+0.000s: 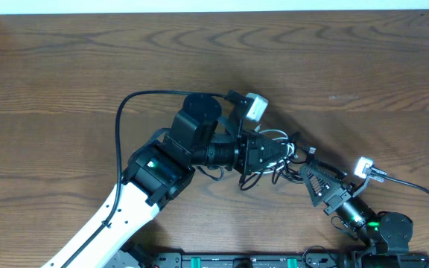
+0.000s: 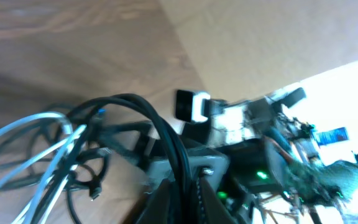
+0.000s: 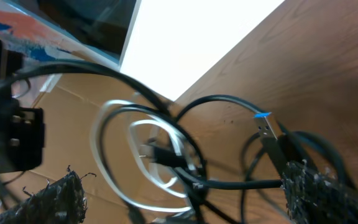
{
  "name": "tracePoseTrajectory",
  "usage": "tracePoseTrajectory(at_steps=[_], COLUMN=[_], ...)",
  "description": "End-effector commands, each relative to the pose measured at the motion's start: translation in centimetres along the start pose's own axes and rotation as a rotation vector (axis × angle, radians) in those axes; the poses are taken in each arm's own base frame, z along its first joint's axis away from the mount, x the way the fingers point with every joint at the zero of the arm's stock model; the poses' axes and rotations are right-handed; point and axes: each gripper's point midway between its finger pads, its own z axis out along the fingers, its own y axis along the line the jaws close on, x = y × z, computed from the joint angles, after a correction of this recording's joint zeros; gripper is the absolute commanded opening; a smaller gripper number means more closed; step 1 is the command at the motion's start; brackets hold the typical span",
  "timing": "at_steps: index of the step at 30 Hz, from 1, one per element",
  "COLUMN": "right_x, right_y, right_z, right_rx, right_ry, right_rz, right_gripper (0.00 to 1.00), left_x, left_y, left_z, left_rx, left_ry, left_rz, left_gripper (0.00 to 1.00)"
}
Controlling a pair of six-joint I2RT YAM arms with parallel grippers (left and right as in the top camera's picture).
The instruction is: Untangle cables
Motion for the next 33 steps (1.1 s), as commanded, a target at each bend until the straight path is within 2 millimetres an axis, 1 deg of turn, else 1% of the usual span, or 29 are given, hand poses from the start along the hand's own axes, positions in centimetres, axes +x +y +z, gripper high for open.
tracePoseTrajectory(at_steps=[1,3,8,12,15,17,21,23,25,27,28,30,31,33], right_x=[-0.2,-0.2,0.2,0.7,1.0,1.2,1.3,1.3,1.5,1.8,1.9,2.1,2.1,2.2], right_y=[0.0,-0.1,-0.6,0.5,0.0,-0.1,2.1,2.1,0.8,-0.9,-1.9,-4.3,-5.6,-7.6], right_z=[0.0,0.1,0.7,1.8,2.5,3.0,4.2,4.8,5.5,6.0,6.2,6.2,6.1,5.8], right_rx=[0.003,0.011,0.037,0.009,0.044,0.054,-0.035,-0.034,0.024,0.101,0.142,0.248,0.307,0.397], right_ry=[-0.015,-0.018,-0.016,-0.012,-0.017,-0.020,-0.025,-0.034,-0.031,-0.016,-0.011,-0.008,-0.010,-0.002], right_rz=[-0.075,-0.092,-0.084,-0.089,-0.076,-0.075,-0.096,-0.095,-0.084,-0.113,-0.133,-0.168,-0.171,-0.169], right_gripper=[0.99,0.99,0.99,0.97,0.90,0.80,0.65,0.55,0.38,0.17,0.10,0.03,0.01,0.01], left_x=[0.8,0.6,-0.1,0.1,0.7,1.1,1.7,1.9,2.1,2.2,2.2,1.9,1.6,0.7], left_y=[-3.9,-4.5,-5.4,-6.6,-7.4,-7.9,-8.3,-8.5,-8.8,-9.0,-9.0,-8.8,-8.6,-7.8], left_z=[-0.5,-0.6,-0.7,-0.4,-0.1,0.1,0.4,0.4,0.2,0.2,0.1,0.1,-0.1,-0.5], left_rx=[0.174,0.204,0.230,0.265,0.286,0.299,0.311,0.318,0.337,0.347,0.347,0.342,0.337,0.317], left_ry=[0.076,0.072,0.048,0.047,0.061,0.073,0.091,0.098,0.111,0.115,0.115,0.105,0.094,0.066], left_rz=[0.065,0.079,0.086,0.129,0.146,0.154,0.160,0.161,0.169,0.174,0.175,0.187,0.195,0.196], left_gripper=[0.07,0.08,0.07,0.07,0.08,0.07,0.07,0.07,0.07,0.07,0.07,0.07,0.08,0.08])
